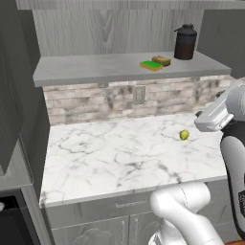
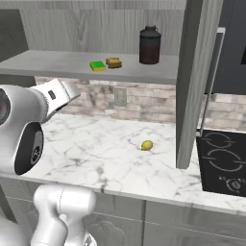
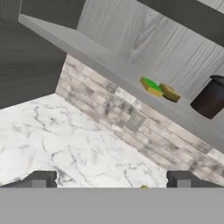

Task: Pick the sponge and sponge from the cabinet and place them on the counter.

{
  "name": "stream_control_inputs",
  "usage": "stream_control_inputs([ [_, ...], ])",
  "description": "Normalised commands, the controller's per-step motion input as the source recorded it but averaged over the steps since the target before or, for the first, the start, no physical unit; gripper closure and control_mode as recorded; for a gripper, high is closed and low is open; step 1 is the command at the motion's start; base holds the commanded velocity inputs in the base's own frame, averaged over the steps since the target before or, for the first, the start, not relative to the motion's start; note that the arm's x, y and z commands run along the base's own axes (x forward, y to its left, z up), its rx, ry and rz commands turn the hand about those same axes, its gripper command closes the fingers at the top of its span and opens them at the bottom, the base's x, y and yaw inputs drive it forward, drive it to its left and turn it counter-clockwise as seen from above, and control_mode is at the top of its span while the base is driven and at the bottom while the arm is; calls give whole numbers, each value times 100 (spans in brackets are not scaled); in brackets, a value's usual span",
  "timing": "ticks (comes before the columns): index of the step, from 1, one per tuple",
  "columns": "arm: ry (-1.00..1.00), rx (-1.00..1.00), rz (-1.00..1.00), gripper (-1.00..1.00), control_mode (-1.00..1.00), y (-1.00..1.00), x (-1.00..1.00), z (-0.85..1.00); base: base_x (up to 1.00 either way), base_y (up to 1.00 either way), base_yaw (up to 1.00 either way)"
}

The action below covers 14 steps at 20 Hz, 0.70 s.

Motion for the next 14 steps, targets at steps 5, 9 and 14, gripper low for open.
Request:
stream_control_inputs([
  [5,-11,6,0,-100,-100,-25,44,26,0,0,0],
  [9,-8,7,-1,-100,-100,-13,44,33,0,0,0],
  [14,-1,4,-3,-100,-100,-1,43,30,0,0,0],
])
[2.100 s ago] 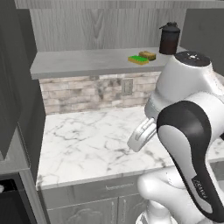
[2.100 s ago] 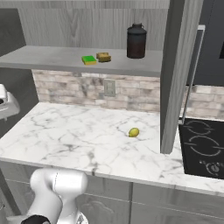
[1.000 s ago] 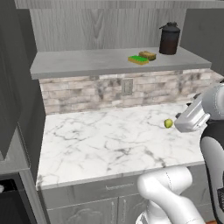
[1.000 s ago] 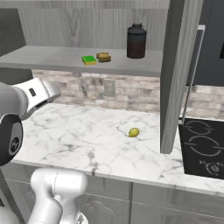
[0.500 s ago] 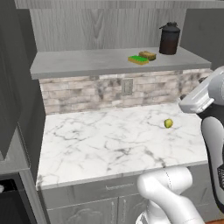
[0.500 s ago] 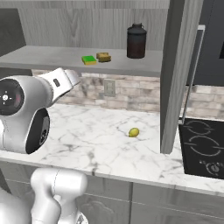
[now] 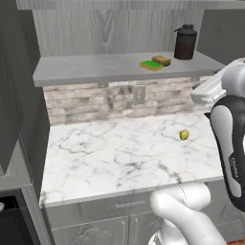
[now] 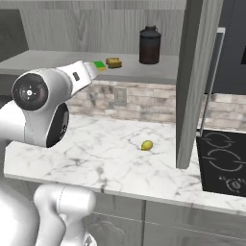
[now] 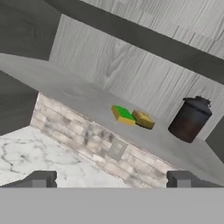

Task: Pick the sponge and sponge from the cabinet and place them on the counter.

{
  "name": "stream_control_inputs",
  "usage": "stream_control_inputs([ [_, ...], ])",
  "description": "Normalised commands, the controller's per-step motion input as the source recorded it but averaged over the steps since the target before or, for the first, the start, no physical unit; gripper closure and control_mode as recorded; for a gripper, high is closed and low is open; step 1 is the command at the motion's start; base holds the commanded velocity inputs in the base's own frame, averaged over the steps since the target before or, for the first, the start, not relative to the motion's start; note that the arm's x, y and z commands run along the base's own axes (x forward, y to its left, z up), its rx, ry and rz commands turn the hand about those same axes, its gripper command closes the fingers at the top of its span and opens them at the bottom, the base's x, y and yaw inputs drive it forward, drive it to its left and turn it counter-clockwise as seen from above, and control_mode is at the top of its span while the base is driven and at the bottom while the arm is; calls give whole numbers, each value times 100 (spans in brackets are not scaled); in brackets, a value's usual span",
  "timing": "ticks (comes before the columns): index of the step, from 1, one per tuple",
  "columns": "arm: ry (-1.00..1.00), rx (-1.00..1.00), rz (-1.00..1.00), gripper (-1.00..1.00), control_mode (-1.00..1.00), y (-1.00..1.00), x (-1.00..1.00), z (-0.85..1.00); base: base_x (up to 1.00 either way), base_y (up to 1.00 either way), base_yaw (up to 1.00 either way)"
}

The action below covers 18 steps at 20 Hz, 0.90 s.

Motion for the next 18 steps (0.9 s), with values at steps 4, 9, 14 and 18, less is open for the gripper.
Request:
stream_control_inputs([
  [4,0,2,-5,-100,-100,0,38,26,0,0,0],
  [9,2,0,-3,-100,-100,0,14,6,0,0,0],
  [14,0,1,0,-100,-100,0,1,0,0,0,0],
  [18,1,1,-8,-100,-100,8,26,1,0,0,0],
])
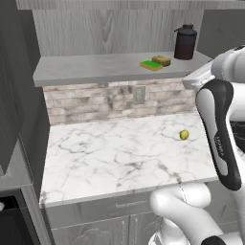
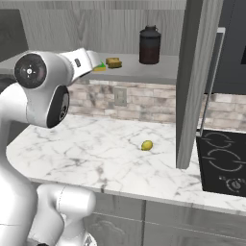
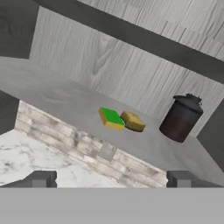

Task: Pick the sponge and sponge from the cabinet and place them on the counter.

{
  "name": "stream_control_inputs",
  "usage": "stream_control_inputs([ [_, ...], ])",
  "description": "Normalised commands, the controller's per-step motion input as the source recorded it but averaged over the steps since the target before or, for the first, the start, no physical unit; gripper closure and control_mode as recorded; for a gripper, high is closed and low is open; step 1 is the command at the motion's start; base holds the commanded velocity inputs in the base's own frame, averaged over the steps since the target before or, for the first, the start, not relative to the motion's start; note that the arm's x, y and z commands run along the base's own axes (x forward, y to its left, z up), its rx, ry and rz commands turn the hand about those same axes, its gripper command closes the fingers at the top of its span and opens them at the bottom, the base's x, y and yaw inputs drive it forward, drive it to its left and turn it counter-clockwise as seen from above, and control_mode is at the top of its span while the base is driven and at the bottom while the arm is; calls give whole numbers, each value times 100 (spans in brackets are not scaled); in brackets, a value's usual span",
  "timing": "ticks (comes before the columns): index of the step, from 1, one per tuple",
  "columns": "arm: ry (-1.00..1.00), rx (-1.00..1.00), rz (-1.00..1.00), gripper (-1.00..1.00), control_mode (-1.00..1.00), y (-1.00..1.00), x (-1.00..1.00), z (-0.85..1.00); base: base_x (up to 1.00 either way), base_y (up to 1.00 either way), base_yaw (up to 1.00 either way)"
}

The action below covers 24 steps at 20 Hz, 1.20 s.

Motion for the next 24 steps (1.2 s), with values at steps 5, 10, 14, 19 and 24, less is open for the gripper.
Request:
stream_control_inputs([
  [5,7,5,-11,-100,-100,9,31,0,0,0,0],
  [10,10,11,-6,-100,-100,0,26,0,0,0,0],
  [14,9,7,-1,-100,-100,-1,28,1,0,0,0],
  [19,8,2,-1,-100,-100,0,32,0,0,0,0],
  [24,5,0,0,-100,-100,0,28,-1,0,0,0],
])
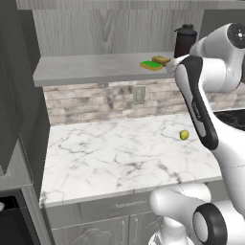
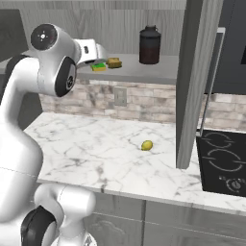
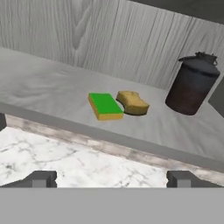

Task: Pick the sponge and sponge from the cabinet and place them on the counter.

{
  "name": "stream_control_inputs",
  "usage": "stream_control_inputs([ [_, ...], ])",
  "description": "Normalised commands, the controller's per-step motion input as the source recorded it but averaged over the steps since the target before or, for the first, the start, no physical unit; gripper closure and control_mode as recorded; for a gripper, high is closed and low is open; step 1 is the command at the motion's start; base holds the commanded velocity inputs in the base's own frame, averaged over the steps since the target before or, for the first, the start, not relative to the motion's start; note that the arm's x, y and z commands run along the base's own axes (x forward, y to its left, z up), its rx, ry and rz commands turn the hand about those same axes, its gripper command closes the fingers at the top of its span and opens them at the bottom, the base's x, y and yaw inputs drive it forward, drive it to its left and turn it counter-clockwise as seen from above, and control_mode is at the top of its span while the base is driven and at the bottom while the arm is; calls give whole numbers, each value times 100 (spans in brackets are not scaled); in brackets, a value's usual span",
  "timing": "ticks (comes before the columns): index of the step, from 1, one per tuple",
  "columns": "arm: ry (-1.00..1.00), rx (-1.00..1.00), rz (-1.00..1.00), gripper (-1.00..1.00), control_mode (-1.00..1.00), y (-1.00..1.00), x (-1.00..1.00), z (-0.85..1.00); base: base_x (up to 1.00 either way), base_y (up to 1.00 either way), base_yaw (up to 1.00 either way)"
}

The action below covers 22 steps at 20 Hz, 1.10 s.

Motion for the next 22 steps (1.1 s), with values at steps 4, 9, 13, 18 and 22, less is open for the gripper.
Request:
stream_control_inputs([
  [4,3,4,0,-100,-100,0,21,-10,0,0,0],
  [9,0,7,-2,-100,-100,0,28,-3,0,0,0],
  [13,0,7,-4,-100,-100,2,38,-3,0,0,0],
  [18,2,3,-4,-100,-100,4,39,-8,0,0,0],
  [22,3,1,-3,-100,-100,3,34,-12,0,0,0],
])
